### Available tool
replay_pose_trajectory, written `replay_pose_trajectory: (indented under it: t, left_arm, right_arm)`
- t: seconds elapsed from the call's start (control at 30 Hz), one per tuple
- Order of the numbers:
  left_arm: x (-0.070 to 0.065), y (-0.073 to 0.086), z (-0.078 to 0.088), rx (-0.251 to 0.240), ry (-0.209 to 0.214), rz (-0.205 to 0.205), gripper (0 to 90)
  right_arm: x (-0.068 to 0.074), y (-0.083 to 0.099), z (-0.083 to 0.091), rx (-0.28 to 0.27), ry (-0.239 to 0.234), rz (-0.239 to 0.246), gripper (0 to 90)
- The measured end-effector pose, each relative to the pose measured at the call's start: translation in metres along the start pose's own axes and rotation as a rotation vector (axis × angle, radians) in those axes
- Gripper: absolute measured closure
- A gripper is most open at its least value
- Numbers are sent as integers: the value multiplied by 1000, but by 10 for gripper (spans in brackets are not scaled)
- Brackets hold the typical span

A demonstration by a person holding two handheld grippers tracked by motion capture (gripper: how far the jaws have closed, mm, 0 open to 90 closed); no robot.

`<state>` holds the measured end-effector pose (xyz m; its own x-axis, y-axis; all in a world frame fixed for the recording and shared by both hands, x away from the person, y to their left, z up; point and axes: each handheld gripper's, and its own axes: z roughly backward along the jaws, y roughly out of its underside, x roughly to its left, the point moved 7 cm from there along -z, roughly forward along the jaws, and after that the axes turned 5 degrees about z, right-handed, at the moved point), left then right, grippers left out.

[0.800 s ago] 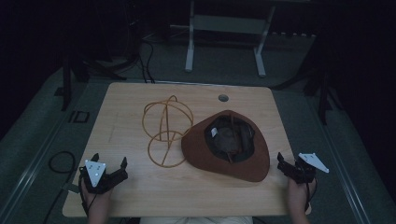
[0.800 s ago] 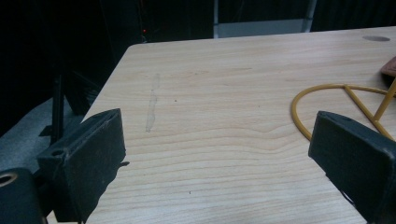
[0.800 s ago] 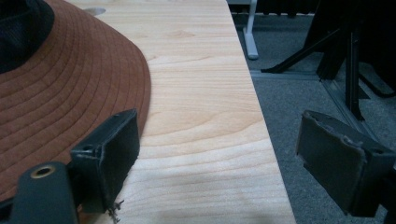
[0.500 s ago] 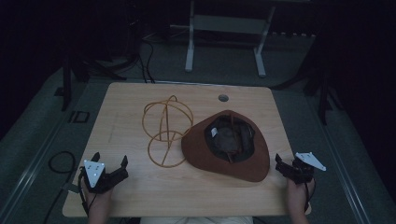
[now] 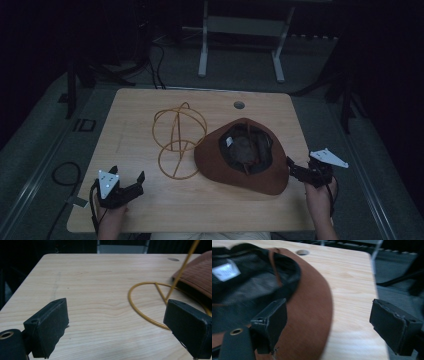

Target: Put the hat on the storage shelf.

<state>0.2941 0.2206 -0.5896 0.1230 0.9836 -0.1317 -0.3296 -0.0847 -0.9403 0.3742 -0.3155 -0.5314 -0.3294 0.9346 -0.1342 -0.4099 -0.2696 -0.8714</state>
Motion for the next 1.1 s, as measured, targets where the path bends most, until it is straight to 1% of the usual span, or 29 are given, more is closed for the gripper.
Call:
replay_pose_trajectory:
  t: [0.03,0.07,0.1,0.13,0.17,0.2,0.27,0.3,0.33,0.37,0.4,0.43,0.47,0.53,0.57,0.67,0.7,0.73,0.77,0.8,0.87,0.9,0.93,1.0,1.03,1.07,1.1]
  left_arm:
    - [-2,0,1,4,2,-8,66]
    - [-3,0,2,1,5,-11,65]
    - [-3,-1,4,1,12,-10,65]
    - [-5,-1,6,2,38,-8,65]
    - [-5,-1,6,2,38,-8,65]
    - [-7,0,6,17,42,-28,65]
    - [-8,0,6,20,48,-31,65]
    - [-8,0,6,23,51,-32,65]
    - [-9,0,7,21,55,-30,65]
    - [-10,0,7,21,64,-30,65]
    - [-10,0,7,22,62,-35,65]
    - [-10,1,7,24,58,-46,65]
    - [-11,1,7,25,61,-50,65]
    - [-11,1,6,28,61,-48,65]
    - [-10,2,6,33,65,-42,65]
    - [-10,2,6,35,66,-34,66]
    - [-10,2,6,35,65,-31,66]
    - [-10,2,6,35,65,-31,66]
    - [-10,2,6,37,69,-32,66]
    - [-10,2,6,38,69,-32,66]
    - [-11,3,5,44,71,-41,66]
    - [-12,3,5,40,74,-46,66]
    - [-12,3,5,40,74,-46,66]
    - [-12,3,5,42,76,-49,66]
    - [-12,3,5,42,77,-48,66]
    - [-12,3,5,46,82,-47,66]
    - [-12,4,5,48,80,-48,66]
  right_arm:
    - [2,-3,-2,6,-11,1,144]
    - [6,-12,-7,12,-40,22,144]
    - [6,-12,-7,12,-40,22,144]
    - [11,-20,-12,14,-62,43,144]
    - [11,-20,-12,14,-62,43,144]
    - [15,-29,-18,12,-62,60,144]
    - [16,-32,-21,22,-66,67,144]
    - [18,-36,-26,37,-67,68,144]
    - [20,-41,-32,36,-83,54,143]
    - [20,-41,-32,36,-83,54,143]
    - [21,-45,-36,36,-96,38,129]
    - [22,-47,-38,29,-98,30,127]
    - [23,-49,-42,26,-95,33,127]
    - [28,-50,-50,52,-121,41,127]
    - [32,-49,-59,87,-143,43,127]
    - [35,-50,-65,89,-145,38,127]
    - [37,-50,-73,107,-153,42,127]
    - [37,-50,-73,107,-153,42,127]
    - [38,-50,-77,103,-147,42,127]
    - [39,-51,-86,112,-135,45,127]
    - [39,-51,-88,116,-134,45,132]
    - [40,-48,-96,160,-153,31,134]
    - [41,-47,-100,170,-179,17,134]
    - [40,-44,-107,209,-186,2,134]
    - [40,-44,-107,209,-186,2,134]
    - [40,-43,-113,232,-204,-26,146]
    - [40,-43,-115,239,-202,-29,145]
